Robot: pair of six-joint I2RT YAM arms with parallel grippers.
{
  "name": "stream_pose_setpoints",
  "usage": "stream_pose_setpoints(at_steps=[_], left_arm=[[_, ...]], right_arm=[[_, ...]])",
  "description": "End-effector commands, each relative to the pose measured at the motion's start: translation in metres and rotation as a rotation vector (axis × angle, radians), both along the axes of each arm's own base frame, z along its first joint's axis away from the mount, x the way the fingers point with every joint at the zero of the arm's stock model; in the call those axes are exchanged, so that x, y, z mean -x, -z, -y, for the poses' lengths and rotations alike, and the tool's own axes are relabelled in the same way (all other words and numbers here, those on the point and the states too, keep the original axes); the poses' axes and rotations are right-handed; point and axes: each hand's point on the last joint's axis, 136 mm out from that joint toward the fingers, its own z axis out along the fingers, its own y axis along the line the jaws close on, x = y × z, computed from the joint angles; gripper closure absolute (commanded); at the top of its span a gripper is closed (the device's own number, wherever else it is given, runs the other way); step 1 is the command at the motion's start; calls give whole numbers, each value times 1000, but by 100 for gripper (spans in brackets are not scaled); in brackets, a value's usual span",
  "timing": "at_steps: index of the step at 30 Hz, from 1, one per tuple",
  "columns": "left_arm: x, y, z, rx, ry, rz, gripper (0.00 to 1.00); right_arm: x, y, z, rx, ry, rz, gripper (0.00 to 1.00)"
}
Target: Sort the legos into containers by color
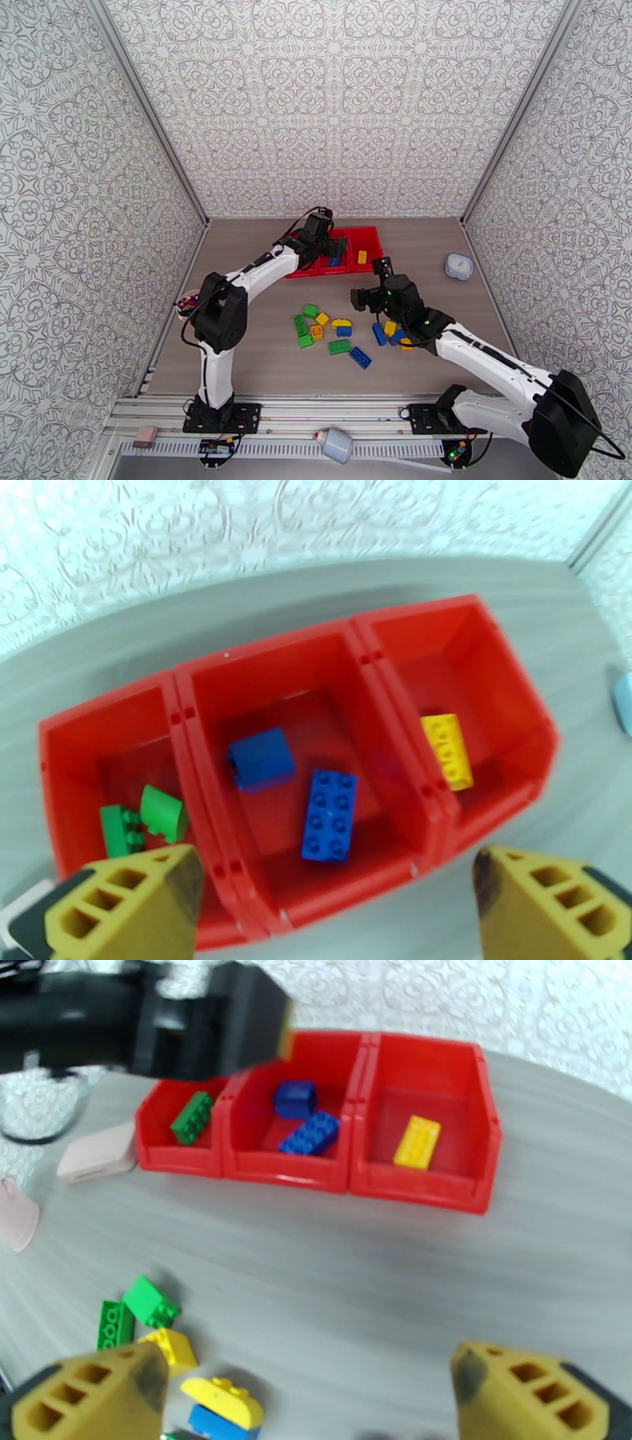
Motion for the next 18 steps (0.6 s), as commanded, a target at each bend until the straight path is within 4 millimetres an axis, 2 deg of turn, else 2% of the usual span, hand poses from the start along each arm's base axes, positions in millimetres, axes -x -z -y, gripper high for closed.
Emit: stream_pose_setpoints(at_steps=[1, 4, 9, 12, 14, 18], left_arm=[[23, -26, 4, 37, 63, 101, 6], [57, -30, 6, 27, 157, 143, 5], [122, -25, 12, -29, 343, 181, 3], [162, -17, 14, -26, 441, 177, 2], [187, -12, 16, -10, 511, 178, 2], [230, 3, 27, 12, 671, 184, 0]], right_arm=[[11, 20, 19, 29, 73, -87, 3], [17, 32, 28, 58, 98, -138, 2], [28, 54, 45, 87, 185, -270, 0], [36, 67, 56, 53, 293, -398, 0], [41, 73, 56, 24, 331, -469, 1], [44, 91, 63, 33, 423, -551, 8]])
